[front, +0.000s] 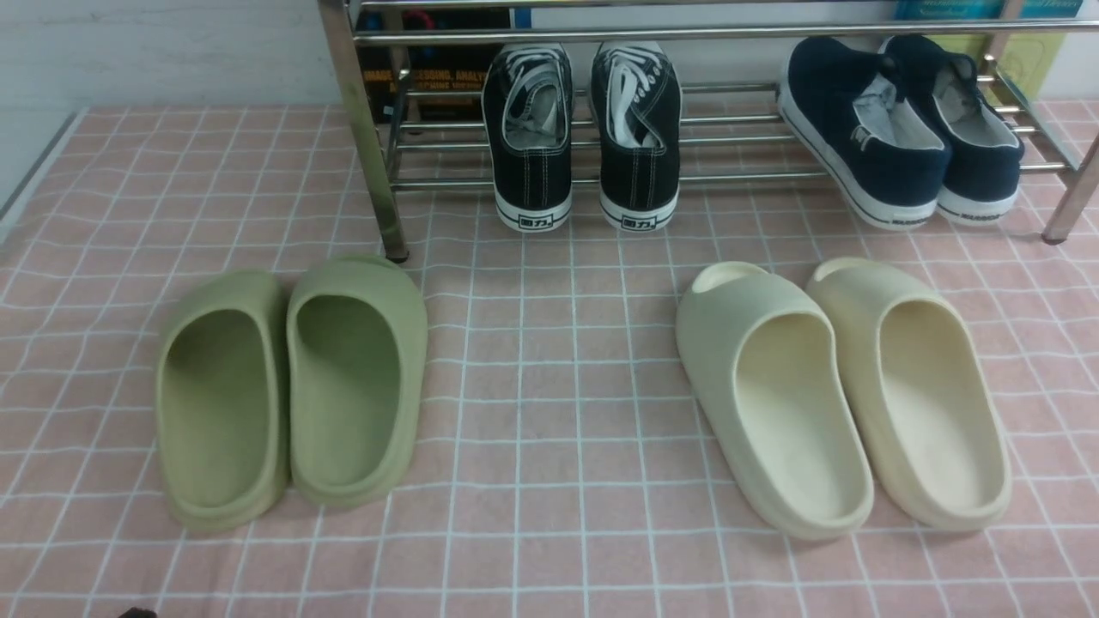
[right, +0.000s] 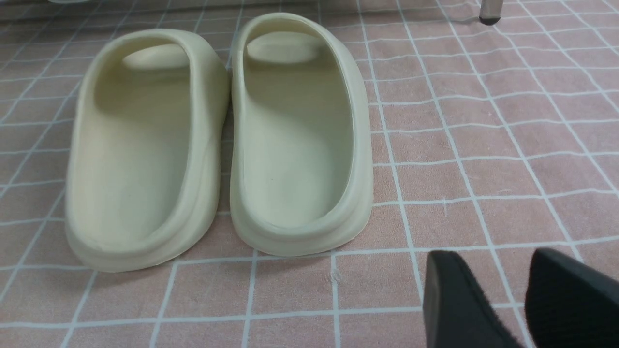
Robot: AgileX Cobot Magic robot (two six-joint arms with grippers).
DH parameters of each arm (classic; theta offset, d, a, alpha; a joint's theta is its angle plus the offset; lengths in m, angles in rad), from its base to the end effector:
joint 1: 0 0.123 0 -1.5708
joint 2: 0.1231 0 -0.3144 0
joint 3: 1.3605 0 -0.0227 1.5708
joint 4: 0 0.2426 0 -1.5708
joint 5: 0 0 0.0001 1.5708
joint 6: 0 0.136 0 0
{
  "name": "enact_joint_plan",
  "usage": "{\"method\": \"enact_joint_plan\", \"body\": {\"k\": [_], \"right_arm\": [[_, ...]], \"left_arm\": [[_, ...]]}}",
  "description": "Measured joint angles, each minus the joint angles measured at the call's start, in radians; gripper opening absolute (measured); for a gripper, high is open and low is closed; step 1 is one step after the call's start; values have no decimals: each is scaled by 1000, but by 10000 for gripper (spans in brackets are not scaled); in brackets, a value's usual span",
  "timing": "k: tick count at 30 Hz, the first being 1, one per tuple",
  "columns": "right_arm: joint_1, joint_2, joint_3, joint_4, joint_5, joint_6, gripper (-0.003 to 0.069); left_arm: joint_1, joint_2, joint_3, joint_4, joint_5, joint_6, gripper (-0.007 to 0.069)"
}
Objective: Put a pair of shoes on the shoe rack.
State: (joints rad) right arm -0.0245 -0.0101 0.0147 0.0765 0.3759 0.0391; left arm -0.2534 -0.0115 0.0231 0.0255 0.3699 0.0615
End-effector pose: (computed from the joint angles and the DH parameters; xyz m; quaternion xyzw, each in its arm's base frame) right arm 0.0577 0.0024 0.1618 0.0457 0.8012 0.0368 0.5955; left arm 0.0563 -0.0133 0.1594 0.1326 0.7921 -0.0463 0.5940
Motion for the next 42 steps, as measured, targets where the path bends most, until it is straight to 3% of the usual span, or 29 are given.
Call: {"method": "enact_joint_plan", "body": {"k": [8, 22, 42], "right_arm": [[0, 0, 0, 0, 0, 0, 240], [0, 0, 0, 0, 0, 0, 240], [0, 0, 0, 0, 0, 0, 240]], "left_arm": [[104, 0, 0, 0, 1, -4, 2], [137, 0, 0, -4, 1, -76, 2], [157, 0, -1, -65, 9, -45, 5]]}}
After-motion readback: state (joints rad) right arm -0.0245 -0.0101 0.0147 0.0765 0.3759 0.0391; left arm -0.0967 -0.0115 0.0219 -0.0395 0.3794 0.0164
